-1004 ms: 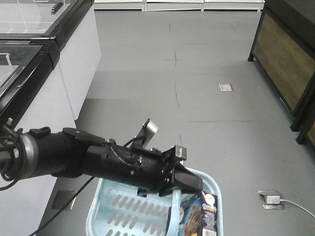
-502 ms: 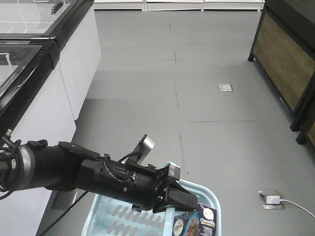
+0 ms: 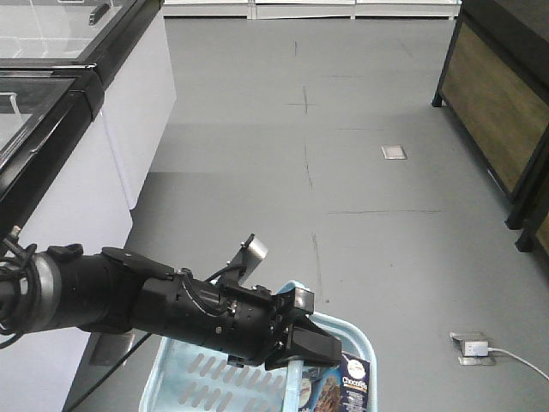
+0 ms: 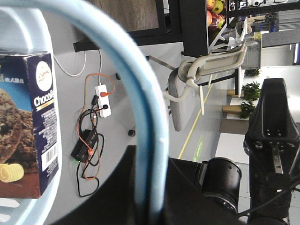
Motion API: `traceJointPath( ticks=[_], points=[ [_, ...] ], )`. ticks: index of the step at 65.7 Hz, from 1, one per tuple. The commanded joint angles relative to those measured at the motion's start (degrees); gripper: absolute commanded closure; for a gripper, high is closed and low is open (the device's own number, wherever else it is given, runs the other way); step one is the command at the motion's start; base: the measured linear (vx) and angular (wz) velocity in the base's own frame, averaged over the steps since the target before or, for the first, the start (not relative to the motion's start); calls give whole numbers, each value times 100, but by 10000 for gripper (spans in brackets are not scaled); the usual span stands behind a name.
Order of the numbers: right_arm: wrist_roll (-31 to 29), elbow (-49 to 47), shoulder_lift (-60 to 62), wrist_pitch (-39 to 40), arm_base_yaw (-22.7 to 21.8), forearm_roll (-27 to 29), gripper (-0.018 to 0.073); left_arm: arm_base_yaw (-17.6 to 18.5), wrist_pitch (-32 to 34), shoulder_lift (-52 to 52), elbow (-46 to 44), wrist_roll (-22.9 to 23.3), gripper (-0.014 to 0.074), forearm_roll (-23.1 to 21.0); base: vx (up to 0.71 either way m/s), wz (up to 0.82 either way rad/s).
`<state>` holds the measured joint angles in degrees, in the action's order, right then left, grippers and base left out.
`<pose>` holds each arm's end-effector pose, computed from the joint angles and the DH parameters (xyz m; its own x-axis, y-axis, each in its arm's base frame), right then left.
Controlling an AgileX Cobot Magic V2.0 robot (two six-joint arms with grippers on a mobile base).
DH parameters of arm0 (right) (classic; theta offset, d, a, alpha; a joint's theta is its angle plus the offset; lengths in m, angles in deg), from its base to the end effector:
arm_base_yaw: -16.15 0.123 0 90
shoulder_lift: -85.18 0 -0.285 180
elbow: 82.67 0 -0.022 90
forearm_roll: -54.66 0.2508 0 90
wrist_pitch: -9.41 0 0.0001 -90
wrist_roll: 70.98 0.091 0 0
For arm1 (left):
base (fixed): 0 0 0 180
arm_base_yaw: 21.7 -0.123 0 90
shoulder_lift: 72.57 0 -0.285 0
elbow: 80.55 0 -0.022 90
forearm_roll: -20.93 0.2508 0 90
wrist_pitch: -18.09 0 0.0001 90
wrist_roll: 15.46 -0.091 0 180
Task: Left arm holds basket, right arm returns cookies
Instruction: 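Lower the basket with the left gripper in front of the robot, then hold the basket with the left gripper while driving toward the shelves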
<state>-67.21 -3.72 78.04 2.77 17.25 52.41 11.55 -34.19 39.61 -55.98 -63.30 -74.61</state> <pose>0.0568 0.0007 0.1930 -0.0479 0.0259 -0.9985 -0.0134 0.9996 0.0265 0.2439 -0.2456 0.1836 -0.9928 0.0766 -0.0917 0.1143 0.3873 -0.9148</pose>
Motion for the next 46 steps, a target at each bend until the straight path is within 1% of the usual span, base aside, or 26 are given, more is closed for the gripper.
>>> traceJointPath(
  ticks=[1,46],
  points=[
    [2,-4,57,448,-18,-39,568,4,-386,-328,-120,-49,603,-355,0,0],
    [2,-4,57,448,-18,-39,568,4,-386,-328,-120,-49,603,-355,0,0]
  ],
)
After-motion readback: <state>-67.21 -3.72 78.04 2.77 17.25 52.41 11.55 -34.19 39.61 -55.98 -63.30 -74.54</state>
